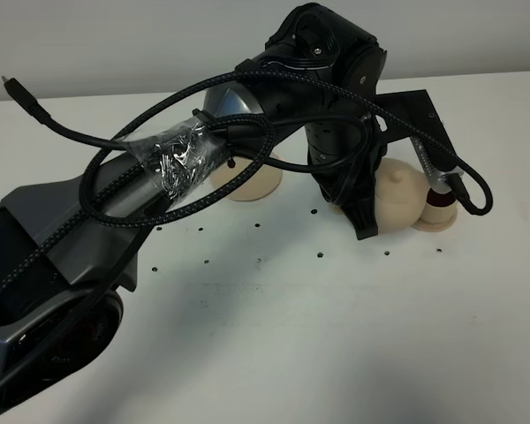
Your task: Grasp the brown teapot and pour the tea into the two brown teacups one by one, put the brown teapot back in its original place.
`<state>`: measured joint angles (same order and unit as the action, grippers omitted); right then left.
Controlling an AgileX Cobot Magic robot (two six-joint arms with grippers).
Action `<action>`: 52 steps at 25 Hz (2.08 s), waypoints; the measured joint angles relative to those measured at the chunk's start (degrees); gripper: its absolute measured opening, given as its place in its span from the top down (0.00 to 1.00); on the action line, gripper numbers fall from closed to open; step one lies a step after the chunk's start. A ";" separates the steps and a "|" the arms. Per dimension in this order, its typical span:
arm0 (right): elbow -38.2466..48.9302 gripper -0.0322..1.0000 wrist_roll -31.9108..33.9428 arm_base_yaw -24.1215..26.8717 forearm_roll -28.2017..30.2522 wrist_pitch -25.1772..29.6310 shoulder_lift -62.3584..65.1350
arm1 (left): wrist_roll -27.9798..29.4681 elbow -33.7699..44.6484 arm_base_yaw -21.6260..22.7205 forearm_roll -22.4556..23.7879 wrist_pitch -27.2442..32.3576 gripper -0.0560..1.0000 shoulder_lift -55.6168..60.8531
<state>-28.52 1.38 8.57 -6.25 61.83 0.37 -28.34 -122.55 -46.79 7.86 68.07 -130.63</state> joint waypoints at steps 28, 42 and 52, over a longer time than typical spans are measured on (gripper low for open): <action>0.00 0.49 0.00 0.00 0.00 0.00 0.00 | 5.16 0.00 -1.94 3.22 0.18 0.84 0.58; 0.00 0.49 0.00 0.00 0.00 0.00 0.00 | -10.73 -0.06 9.48 6.17 -2.64 0.84 2.14; 0.00 0.49 0.00 0.00 0.00 0.00 0.00 | -21.94 -0.06 10.59 13.24 -10.96 0.84 -5.11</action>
<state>-28.52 1.38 8.57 -6.25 61.83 0.37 -50.27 -122.61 -36.20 21.11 57.11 -135.73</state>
